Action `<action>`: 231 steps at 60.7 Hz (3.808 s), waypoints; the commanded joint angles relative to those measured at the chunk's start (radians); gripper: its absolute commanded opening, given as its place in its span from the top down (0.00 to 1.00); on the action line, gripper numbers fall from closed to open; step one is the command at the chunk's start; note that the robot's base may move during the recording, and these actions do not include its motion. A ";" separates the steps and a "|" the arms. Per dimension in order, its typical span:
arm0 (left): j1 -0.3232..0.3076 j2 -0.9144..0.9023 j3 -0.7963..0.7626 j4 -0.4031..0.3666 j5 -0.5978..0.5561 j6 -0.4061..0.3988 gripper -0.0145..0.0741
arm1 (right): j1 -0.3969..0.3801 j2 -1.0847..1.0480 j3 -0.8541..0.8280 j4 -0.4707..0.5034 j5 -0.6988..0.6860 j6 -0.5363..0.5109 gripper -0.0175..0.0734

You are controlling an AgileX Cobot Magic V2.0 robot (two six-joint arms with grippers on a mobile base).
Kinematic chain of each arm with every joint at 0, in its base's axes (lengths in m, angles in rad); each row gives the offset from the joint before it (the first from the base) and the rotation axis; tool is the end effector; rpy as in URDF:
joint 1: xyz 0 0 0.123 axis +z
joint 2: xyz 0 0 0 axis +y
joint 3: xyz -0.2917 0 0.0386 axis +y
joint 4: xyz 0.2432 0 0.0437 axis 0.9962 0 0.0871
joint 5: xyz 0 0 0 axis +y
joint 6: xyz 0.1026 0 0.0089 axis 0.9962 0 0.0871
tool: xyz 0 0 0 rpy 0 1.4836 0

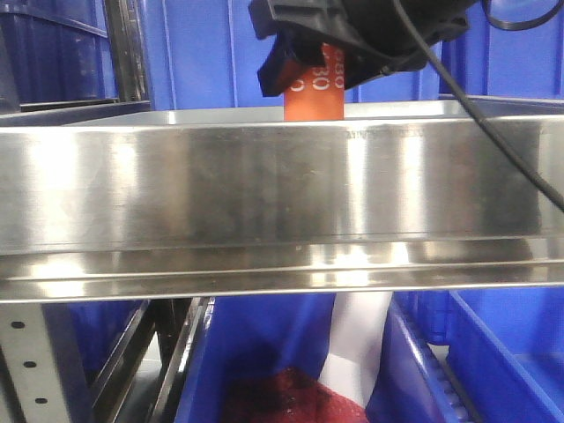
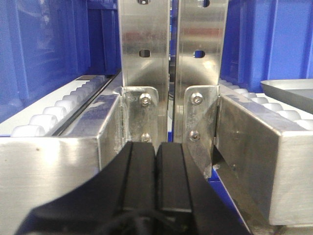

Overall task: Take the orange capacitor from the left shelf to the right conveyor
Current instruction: 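Close the right gripper on the cylinder top and lift it up, then hold the cylinder in the right gripper and turn the base away from the shelf, then drive the base across the floor to the silver tray, holding the cylinder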

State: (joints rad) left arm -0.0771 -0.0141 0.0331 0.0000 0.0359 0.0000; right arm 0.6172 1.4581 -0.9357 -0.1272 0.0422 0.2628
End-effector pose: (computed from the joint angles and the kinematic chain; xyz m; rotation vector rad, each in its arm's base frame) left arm 0.0545 -0.0042 0.1998 0.0593 1.5377 -0.0613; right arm 0.2691 0.1903 0.2864 -0.4926 2.0206 0.4603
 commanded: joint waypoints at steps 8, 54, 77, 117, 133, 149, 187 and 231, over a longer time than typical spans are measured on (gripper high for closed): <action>-0.006 0.010 -0.008 0.000 -0.082 0.000 0.95 | 0.007 -0.114 -0.039 -0.002 -0.085 -0.008 0.76; -0.006 0.010 -0.008 0.000 -0.082 0.000 0.95 | 0.075 -1.019 0.232 -0.055 0.341 -0.021 0.76; -0.006 0.010 -0.008 0.000 -0.082 0.000 0.95 | 0.075 -1.261 0.426 -0.055 0.156 -0.021 0.76; -0.006 0.010 -0.008 0.000 -0.082 0.000 0.95 | 0.075 -1.261 0.440 -0.055 0.192 -0.021 0.76; -0.006 0.010 -0.008 0.000 -0.082 0.000 0.95 | 0.075 -1.261 0.440 -0.055 0.192 -0.021 0.76; -0.006 0.010 -0.008 0.000 -0.082 0.000 0.95 | 0.075 -1.261 0.440 -0.055 0.192 -0.021 0.76; -0.006 0.010 -0.008 0.000 -0.082 0.000 0.95 | 0.075 -1.261 0.440 -0.055 0.192 -0.021 0.76; -0.006 0.010 -0.008 0.000 -0.082 0.000 0.95 | 0.075 -1.261 0.440 -0.055 0.191 -0.021 0.76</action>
State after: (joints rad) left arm -0.0771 -0.0141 0.0331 0.0000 0.0359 0.0000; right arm 0.6922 0.1853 -0.4671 -0.1690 0.3197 0.2480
